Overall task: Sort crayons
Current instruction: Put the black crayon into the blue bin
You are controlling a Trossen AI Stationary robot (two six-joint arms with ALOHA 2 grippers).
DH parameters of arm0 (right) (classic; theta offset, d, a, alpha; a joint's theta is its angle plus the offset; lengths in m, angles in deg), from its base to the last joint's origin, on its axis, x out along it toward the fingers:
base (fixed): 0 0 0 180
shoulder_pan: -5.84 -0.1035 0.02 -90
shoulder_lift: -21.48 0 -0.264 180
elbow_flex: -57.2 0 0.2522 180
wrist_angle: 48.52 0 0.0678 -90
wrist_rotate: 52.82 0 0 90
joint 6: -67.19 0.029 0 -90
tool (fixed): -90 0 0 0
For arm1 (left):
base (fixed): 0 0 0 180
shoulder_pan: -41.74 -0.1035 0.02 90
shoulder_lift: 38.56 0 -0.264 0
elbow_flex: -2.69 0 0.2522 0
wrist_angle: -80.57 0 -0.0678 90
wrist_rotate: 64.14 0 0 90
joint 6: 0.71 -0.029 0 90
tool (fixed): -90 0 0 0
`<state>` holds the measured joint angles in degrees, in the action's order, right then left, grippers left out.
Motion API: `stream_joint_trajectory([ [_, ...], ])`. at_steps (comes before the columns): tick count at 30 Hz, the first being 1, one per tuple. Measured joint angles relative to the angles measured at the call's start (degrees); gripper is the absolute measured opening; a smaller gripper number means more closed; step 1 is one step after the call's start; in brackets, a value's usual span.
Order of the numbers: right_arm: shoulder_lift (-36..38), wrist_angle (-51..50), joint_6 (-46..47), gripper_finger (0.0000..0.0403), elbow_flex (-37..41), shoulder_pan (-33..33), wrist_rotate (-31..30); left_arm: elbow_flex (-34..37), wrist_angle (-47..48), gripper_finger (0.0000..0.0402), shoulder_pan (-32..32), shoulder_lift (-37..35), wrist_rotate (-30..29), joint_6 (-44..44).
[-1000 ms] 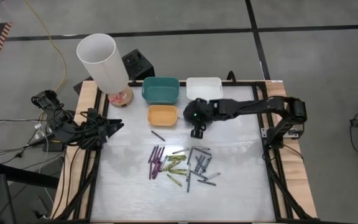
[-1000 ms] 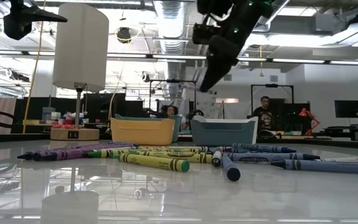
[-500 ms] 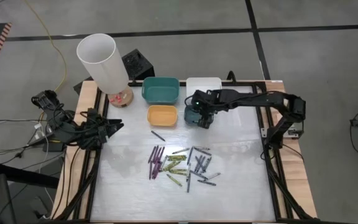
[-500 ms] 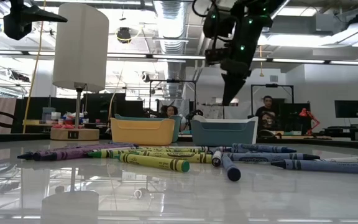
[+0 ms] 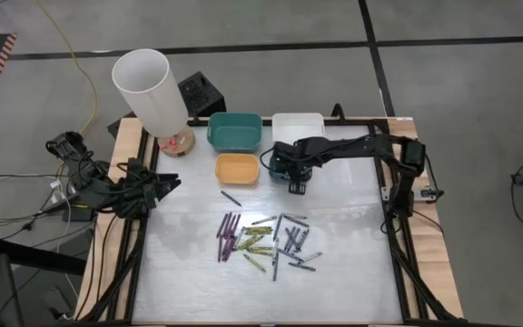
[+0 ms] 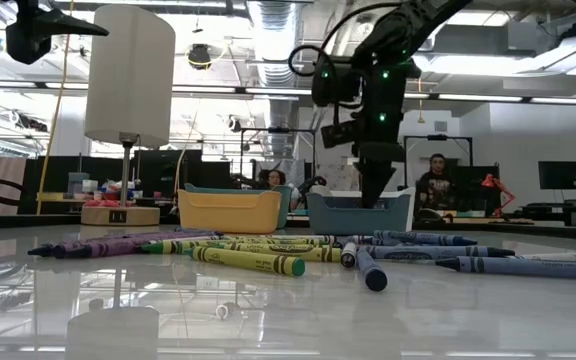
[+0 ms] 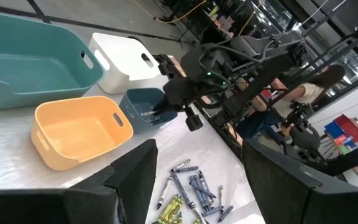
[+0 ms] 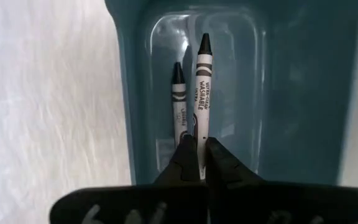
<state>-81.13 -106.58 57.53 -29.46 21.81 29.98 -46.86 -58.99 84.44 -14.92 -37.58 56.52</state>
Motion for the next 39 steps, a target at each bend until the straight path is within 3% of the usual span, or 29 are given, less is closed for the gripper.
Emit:
stream_joint_trajectory([
  [6,0.03,2.50,-1.34,0.0023,-0.07,0.29,0.59,0.00,0.00,0.0226,0.00,0.00,-0.05,0.00],
  [11,0.03,2.65,-1.34,0.0046,-0.07,1.36,4.70,0.00,0.01,0.0226,0.02,0.00,-0.09,0.00],
  [19,0.10,2.71,-1.34,0.0053,-0.07,1.95,5.46,0.00,0.00,0.0226,0.00,0.00,-0.22,0.00],
  [27,7.01,2.03,-0.49,0.0054,-0.07,-0.23,5.84,0.00,0.00,0.0226,0.02,0.00,-0.71,-0.52],
  [34,16.17,-2.33,8.06,0.0054,-0.09,-5.58,5.90,0.00,0.02,0.0226,0.02,0.00,-1.38,-0.52],
  [39,18.76,-6.19,22.35,0.0054,-0.09,-11.08,5.77,0.00,0.02,0.0226,0.01,0.00,-1.41,-1.03],
])
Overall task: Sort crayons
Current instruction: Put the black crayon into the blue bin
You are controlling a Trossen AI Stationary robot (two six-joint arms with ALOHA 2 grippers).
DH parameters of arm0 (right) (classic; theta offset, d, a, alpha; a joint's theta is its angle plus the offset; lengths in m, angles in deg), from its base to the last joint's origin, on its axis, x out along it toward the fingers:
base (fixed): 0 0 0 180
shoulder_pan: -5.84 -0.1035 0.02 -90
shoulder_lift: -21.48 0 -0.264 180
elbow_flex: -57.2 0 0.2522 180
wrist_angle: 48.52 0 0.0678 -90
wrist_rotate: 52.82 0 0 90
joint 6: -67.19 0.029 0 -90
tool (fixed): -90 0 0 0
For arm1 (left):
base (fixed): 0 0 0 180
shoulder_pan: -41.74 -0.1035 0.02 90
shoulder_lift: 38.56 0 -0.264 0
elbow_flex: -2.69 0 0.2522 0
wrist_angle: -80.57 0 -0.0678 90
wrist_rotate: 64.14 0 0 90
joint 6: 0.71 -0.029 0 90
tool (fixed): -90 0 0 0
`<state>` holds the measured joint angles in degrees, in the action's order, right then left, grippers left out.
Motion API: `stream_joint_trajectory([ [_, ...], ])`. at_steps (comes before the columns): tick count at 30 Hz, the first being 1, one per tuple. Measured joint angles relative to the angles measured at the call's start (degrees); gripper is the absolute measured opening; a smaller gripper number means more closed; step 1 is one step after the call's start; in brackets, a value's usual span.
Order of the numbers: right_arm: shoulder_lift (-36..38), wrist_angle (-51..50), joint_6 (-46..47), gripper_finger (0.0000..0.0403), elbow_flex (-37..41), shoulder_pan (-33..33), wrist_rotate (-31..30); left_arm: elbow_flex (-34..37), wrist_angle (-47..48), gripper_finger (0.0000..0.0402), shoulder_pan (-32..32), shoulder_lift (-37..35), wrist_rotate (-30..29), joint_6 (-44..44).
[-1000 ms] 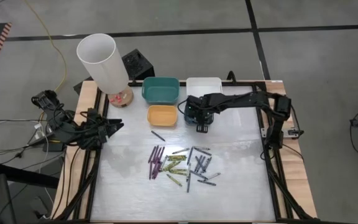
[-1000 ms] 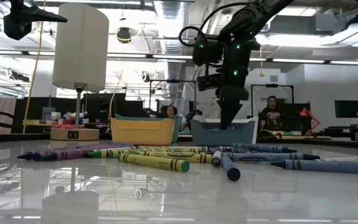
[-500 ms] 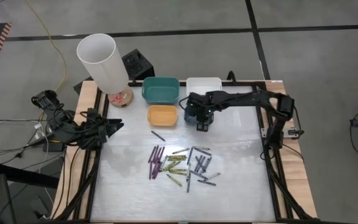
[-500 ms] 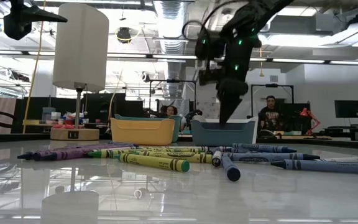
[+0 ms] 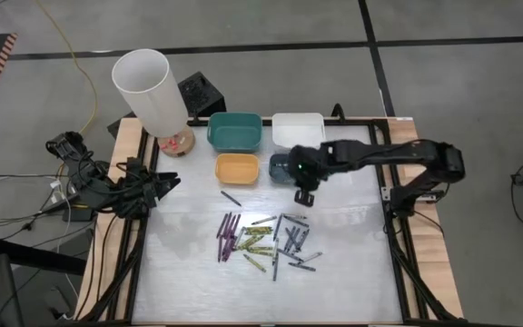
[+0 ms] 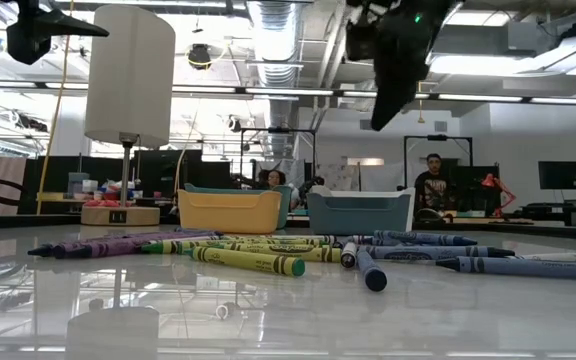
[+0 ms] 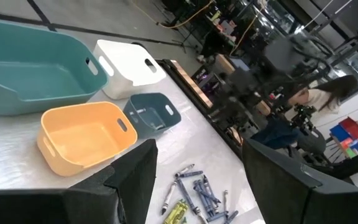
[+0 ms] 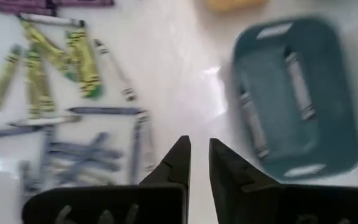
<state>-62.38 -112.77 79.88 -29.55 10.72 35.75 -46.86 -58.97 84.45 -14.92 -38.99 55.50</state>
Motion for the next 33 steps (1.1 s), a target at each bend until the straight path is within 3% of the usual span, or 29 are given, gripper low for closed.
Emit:
stream_joint_trajectory([
  [8,-1.24,-0.81,8.96,0.0054,0.89,-12.32,-4.51,0.00,0.00,0.0226,-0.01,-0.02,-0.05,0.04],
  [17,-1.14,4.08,19.20,0.0054,9.97,-20.85,-10.15,0.00,0.61,0.0226,0.00,-0.02,-1.02,0.09],
  [24,-1.11,14.59,16.94,0.0054,16.52,-19.32,-11.07,0.00,0.83,0.0226,-0.01,-0.02,-1.19,0.19],
  [33,-1.16,17.02,9.27,0.0054,19.91,-12.76,-7.79,0.00,0.87,0.0226,-0.01,-0.02,-1.17,0.51],
])
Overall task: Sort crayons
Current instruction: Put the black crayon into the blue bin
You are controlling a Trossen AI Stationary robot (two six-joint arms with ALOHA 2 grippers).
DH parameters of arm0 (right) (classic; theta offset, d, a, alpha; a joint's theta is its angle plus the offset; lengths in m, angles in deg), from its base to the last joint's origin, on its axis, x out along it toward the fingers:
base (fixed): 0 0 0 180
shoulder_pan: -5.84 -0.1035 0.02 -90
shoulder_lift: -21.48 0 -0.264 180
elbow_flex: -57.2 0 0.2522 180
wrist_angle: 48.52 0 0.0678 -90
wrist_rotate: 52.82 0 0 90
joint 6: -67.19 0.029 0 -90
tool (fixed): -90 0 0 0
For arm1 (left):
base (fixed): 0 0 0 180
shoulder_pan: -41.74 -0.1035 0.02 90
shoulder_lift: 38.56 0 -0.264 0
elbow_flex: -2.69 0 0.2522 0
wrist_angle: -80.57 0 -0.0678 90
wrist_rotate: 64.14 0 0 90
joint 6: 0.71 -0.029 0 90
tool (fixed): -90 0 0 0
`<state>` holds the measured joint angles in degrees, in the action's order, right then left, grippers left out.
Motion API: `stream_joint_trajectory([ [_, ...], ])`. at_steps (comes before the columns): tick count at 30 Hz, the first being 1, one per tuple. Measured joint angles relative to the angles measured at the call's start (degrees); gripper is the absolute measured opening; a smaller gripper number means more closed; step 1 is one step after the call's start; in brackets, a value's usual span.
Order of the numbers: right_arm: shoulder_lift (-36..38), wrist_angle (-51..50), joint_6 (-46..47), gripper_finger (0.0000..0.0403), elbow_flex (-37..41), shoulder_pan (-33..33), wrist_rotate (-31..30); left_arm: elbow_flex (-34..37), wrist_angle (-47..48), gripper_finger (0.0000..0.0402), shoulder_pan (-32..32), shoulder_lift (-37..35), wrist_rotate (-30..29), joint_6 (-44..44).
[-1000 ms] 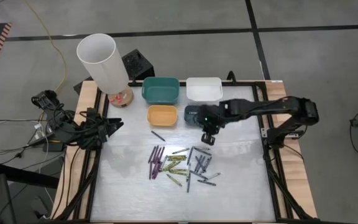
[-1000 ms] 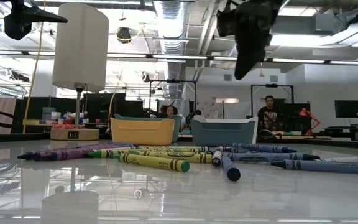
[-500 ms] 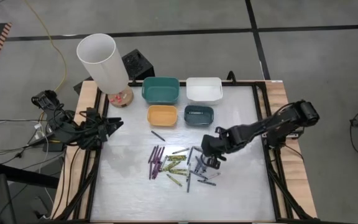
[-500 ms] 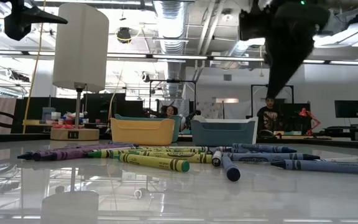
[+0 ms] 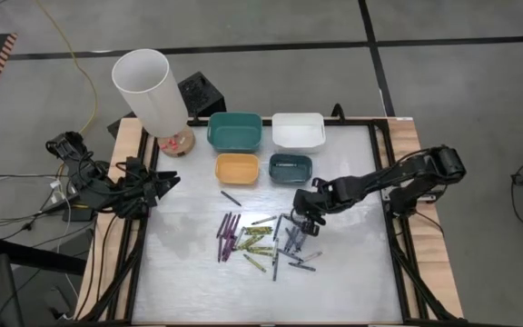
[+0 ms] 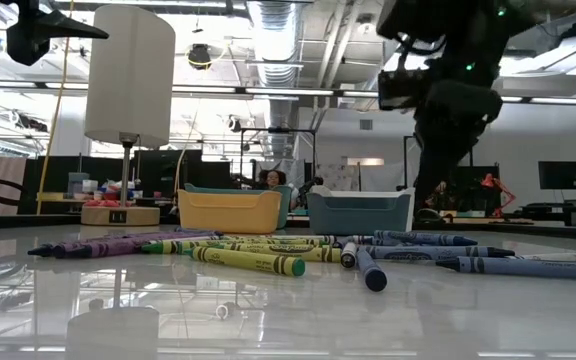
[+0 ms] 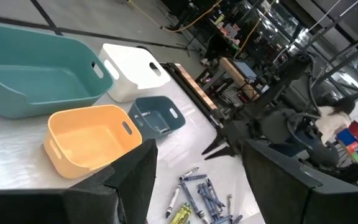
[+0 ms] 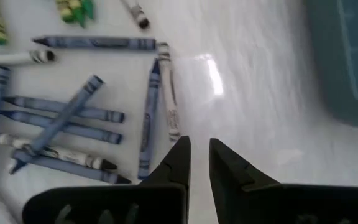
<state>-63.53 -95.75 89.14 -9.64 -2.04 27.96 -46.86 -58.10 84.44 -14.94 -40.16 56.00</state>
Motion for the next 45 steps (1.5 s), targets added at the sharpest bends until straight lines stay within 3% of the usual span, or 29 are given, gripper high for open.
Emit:
stream_joint_trajectory([
  [6,-0.31,5.25,-3.57,0.0064,1.14,1.87,2.45,0.00,0.08,0.0226,0.00,0.00,0.00,-0.05],
  [16,-1.62,6.33,-7.22,0.0124,1.14,2.03,3.13,0.00,0.56,0.0226,0.00,0.00,-0.88,-0.07],
  [22,-4.88,7.18,-8.56,0.0140,1.12,1.92,3.26,0.00,0.74,0.0226,0.01,0.02,-0.94,-0.06],
  [35,-9.76,7.37,-10.01,0.0138,0.96,1.88,3.18,0.00,0.99,0.0226,0.02,0.02,-0.90,0.04],
  [45,-9.81,7.36,-9.90,0.0077,0.98,1.90,3.23,0.00,1.01,0.0226,0.01,0.02,-0.94,0.11],
])
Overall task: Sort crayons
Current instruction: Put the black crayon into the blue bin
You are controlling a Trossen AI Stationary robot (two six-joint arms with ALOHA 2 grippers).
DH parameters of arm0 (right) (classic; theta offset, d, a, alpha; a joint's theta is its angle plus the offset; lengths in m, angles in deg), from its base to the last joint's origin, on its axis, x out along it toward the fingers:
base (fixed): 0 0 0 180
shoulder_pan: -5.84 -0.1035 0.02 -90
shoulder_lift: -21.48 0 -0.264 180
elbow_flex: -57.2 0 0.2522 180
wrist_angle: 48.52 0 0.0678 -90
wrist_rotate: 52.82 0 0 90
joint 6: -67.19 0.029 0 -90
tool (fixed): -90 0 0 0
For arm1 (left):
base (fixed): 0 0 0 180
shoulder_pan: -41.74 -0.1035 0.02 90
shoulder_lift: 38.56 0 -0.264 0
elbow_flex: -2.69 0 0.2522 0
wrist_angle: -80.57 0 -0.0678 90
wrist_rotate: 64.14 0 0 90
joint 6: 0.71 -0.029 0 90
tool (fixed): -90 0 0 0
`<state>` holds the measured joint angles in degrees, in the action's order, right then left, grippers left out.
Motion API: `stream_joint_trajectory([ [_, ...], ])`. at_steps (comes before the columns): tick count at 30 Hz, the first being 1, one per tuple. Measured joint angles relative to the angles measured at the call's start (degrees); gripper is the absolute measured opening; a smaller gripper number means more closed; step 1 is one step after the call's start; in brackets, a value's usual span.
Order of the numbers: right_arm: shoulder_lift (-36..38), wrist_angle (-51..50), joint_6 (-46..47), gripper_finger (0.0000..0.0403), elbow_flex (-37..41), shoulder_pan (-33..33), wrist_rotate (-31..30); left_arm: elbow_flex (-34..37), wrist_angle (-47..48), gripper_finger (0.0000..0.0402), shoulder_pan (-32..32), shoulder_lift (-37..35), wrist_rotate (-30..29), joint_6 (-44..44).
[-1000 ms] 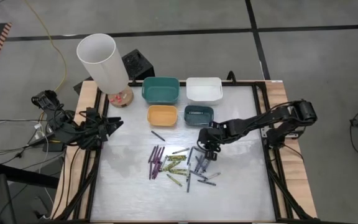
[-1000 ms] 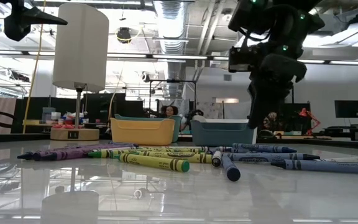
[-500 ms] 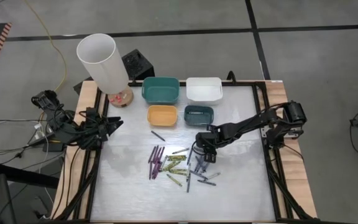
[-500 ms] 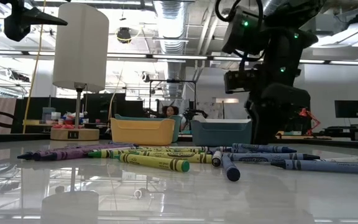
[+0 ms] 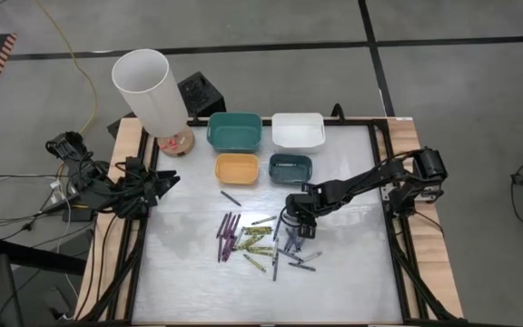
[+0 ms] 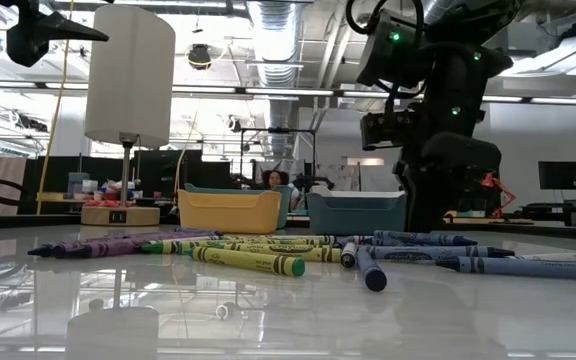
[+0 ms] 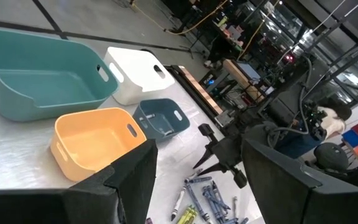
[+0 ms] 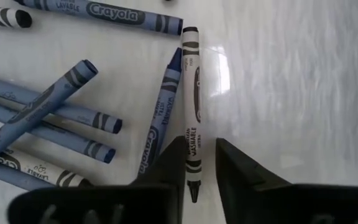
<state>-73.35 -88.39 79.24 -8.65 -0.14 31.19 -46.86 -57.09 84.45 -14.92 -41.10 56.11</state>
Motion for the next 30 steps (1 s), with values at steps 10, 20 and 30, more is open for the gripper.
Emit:
stream_joint_trajectory([
  [10,-0.02,-0.07,1.97,0.0020,0.04,0.07,0.06,0.00,0.01,0.0226,-0.01,0.00,-0.02,0.00],
  [20,0.69,-0.20,3.27,0.0003,0.06,0.02,1.58,0.00,0.02,0.0226,0.00,0.00,0.22,0.00],
  [30,5.58,-2.31,4.44,0.0001,-2.46,0.57,1.79,0.00,0.48,0.0226,0.01,-0.02,0.28,0.00],
])
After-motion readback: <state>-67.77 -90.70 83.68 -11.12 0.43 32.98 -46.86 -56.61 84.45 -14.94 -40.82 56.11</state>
